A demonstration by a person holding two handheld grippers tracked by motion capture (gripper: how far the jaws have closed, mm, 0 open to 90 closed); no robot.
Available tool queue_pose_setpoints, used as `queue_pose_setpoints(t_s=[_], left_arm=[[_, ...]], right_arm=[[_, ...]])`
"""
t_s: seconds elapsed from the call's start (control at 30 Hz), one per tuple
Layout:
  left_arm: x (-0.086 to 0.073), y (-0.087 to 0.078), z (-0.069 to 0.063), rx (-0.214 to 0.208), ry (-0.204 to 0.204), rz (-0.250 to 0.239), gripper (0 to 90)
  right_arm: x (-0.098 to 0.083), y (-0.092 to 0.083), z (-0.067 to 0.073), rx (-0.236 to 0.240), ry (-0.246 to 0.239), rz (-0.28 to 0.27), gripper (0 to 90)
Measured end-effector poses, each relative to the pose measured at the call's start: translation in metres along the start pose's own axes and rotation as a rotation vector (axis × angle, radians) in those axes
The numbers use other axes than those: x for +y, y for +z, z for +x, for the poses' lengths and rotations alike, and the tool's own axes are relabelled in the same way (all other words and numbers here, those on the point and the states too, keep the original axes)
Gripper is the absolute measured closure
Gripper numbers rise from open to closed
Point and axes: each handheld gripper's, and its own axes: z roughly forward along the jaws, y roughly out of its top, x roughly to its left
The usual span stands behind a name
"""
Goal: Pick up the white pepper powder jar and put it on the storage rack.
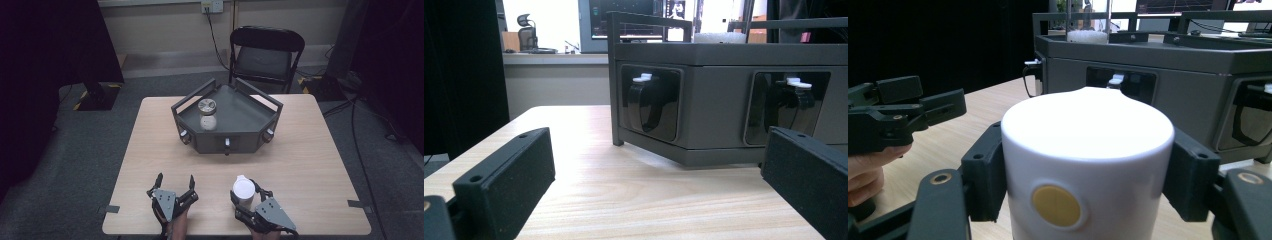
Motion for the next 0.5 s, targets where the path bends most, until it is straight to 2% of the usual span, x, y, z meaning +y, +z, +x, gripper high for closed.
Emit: queue_pose_setpoints(t_s=[0.23,0.5], left_arm=[[0.0,0.0,0.0,0.0,0.0,0.0,0.2],[0.0,0.0,0.0,0.0,0.0,0.0,0.2]], right_arm=[[0.007,0.002,-0.006,0.013,0.025,0.007,30.4],[0.019,0.007,-0.008,0.024,0.002,0.006,30.4]])
